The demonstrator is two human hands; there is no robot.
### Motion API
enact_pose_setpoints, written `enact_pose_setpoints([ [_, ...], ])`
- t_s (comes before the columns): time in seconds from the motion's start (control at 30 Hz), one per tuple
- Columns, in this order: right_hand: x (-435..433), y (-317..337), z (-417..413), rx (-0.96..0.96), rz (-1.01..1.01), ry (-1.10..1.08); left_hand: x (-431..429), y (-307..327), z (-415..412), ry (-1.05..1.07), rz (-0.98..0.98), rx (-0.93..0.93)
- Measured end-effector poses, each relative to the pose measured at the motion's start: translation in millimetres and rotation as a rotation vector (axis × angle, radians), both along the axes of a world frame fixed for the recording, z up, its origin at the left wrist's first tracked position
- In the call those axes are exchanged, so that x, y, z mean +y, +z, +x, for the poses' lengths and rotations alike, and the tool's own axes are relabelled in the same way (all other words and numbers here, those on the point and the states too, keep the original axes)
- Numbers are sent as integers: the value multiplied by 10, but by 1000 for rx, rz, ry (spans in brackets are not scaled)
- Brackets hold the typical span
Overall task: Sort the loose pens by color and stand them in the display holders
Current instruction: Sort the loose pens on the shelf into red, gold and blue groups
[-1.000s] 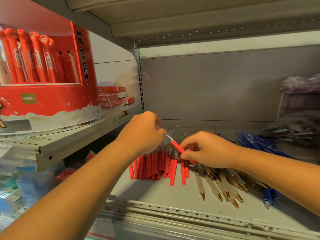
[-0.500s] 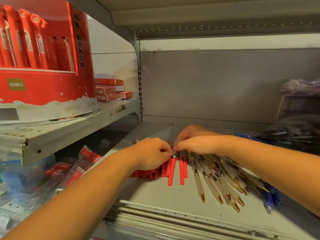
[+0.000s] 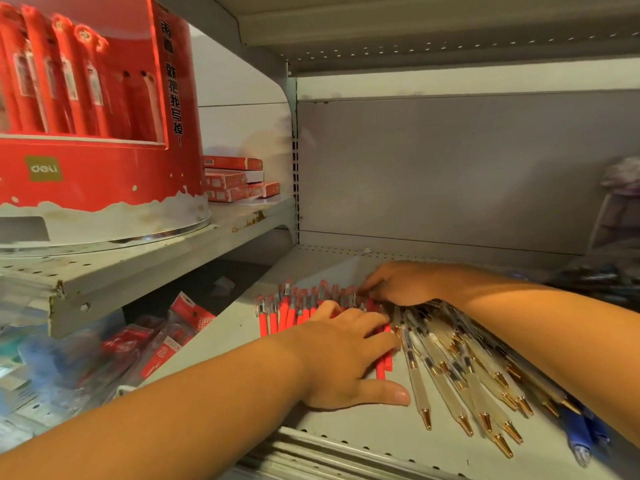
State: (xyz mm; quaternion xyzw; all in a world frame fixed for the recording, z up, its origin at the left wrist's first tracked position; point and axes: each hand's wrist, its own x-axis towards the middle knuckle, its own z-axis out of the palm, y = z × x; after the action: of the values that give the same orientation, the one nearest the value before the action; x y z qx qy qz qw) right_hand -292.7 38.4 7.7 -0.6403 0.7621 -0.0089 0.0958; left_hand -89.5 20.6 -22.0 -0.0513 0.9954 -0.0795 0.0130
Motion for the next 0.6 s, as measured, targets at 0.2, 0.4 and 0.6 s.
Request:
enact_pose_setpoints([
  [0.2, 64, 50, -55, -22, -59, 99, -37, -23, -57, -20, -57, 70],
  [0.4, 85, -63, -94, -151, -209, 142, -63, -53, -96, -18, -76, 118],
  [0.6, 277, -68, -96, -154, -262, 152, -49, -35, -100, 100, -15, 94],
])
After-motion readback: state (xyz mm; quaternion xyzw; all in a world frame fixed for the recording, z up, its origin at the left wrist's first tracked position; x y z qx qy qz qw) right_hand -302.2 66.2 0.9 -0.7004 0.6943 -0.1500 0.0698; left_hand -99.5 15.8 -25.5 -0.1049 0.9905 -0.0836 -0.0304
